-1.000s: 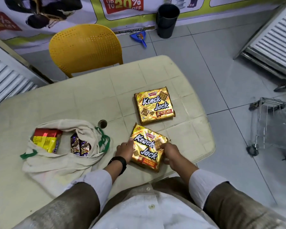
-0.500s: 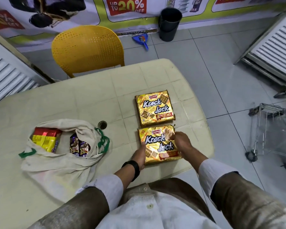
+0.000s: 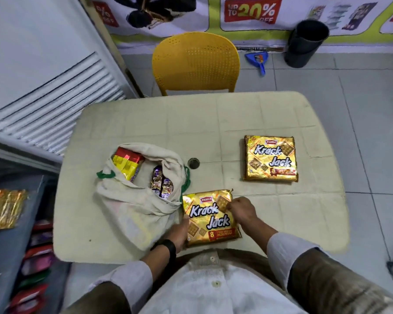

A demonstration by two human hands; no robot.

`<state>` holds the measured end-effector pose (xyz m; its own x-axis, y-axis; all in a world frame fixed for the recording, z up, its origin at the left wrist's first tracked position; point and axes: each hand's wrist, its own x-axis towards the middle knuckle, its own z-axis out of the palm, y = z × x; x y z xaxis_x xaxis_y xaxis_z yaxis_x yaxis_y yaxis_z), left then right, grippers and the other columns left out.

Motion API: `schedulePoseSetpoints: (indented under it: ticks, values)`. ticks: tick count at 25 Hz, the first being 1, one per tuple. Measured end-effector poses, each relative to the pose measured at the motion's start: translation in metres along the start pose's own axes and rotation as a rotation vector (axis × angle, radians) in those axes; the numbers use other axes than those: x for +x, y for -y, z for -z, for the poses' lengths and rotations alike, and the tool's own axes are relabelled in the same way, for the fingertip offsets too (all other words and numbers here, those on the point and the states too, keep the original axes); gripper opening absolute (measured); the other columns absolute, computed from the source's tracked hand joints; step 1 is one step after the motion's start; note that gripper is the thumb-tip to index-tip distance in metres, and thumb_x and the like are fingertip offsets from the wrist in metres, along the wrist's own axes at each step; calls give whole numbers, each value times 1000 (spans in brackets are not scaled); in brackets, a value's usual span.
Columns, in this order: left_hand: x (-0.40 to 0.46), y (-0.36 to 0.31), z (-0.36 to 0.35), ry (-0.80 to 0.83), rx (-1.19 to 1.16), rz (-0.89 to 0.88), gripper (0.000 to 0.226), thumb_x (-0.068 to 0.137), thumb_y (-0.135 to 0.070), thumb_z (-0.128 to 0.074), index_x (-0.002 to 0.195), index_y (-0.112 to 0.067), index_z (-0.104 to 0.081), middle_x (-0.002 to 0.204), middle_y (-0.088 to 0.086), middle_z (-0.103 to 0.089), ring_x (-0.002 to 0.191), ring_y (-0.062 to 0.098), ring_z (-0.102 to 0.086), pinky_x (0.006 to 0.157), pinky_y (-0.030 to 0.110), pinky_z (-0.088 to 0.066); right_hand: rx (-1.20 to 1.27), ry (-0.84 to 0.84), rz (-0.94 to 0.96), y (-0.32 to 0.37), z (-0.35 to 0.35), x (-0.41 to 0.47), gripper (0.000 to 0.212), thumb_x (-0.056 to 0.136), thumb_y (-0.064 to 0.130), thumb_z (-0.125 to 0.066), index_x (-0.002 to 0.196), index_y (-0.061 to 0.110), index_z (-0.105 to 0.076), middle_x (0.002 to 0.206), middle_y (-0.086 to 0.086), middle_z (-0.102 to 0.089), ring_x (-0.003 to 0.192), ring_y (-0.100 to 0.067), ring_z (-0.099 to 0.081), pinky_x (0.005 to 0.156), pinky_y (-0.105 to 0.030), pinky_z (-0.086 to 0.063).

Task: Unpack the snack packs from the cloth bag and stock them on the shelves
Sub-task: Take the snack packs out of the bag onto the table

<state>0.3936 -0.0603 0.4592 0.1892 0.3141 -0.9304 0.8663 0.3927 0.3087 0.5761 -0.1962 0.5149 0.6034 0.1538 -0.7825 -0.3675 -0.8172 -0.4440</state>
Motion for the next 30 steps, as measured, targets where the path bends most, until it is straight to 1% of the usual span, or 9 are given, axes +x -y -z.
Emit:
schedulePoseSetpoints:
  ticks: [1, 3, 6, 9, 15, 19, 25, 28, 30]
  values:
    - [-22, -15, 12, -69, 125, -70, 63, 88, -76, -41, 88, -18, -66, 89, 15, -70, 82, 32, -65, 76, 32, -47, -46, -55, 33, 10, -2, -1, 19, 83, 19, -68, 100, 11, -67, 108, -14, -71, 97, -31, -66, 84, -35, -54]
    - [-42, -40, 40, -263, 313, -302, 48, 91, -57, -48, 82, -15, -69, 88, 13, -73, 87, 36, -69, 74, 36, -53, -123, -167, 174, 30, -12, -4, 41, 85, 20, -64, 124, 8, -65, 124, -14, -68, 112, -31, -64, 89, -34, -50]
    - [-35, -74, 90, -437, 340, -564, 19, 95, -30, -60, 103, -21, -75, 104, 3, -77, 99, 27, -70, 83, 33, -54, -168, -63, 451, 73, -51, -11, 37, 90, 19, -61, 127, 13, -65, 127, -10, -68, 114, -27, -65, 98, -37, -52]
    - [-10, -95, 135, -517, 500, -707, 27, 95, -16, -59, 119, -19, -72, 119, 8, -72, 112, 29, -64, 95, 36, -49, -272, 111, 636, 115, -98, -19, 31, 89, 17, -60, 119, 16, -70, 116, -7, -74, 106, -26, -68, 92, -38, -54]
    - [19, -80, 220, -546, 880, -474, 36, 98, -38, -51, 126, -19, -63, 128, 13, -58, 118, 37, -56, 95, 45, -50, -458, 229, 721, 172, -171, -2, 43, 86, 9, -57, 127, 9, -68, 124, -14, -71, 117, -33, -64, 96, -35, -49]
    - [28, -48, 261, -568, 719, -337, 38, 100, -41, -46, 115, -11, -63, 124, 17, -60, 116, 38, -58, 93, 44, -49, -463, 205, 746, 207, -208, 17, 50, 80, 12, -59, 129, 3, -62, 130, -21, -66, 120, -37, -60, 100, -40, -49]
    - [44, -61, 285, -437, 250, -27, 53, 91, -48, -46, 113, -3, -67, 121, 26, -67, 112, 43, -63, 86, 42, -47, -576, 214, 719, 232, -265, 109, 69, 65, 45, -43, 124, 17, -65, 125, -10, -69, 116, -29, -63, 100, -44, -51]
    - [46, -72, 290, -219, -348, 143, 51, 85, -47, -58, 115, -6, -61, 113, 26, -69, 91, 40, -70, 75, 45, -57, -632, 293, 686, 266, -256, 71, 63, 75, 49, -54, 128, 16, -67, 125, -11, -71, 114, -31, -65, 99, -43, -51]
    - [41, -78, 288, -80, -649, 207, 50, 98, -43, -53, 136, -10, -50, 131, 28, -59, 112, 40, -65, 88, 45, -54, -685, 288, 683, 277, -252, 58, 61, 81, 52, -58, 132, 19, -65, 129, -9, -71, 118, -30, -64, 101, -42, -49]
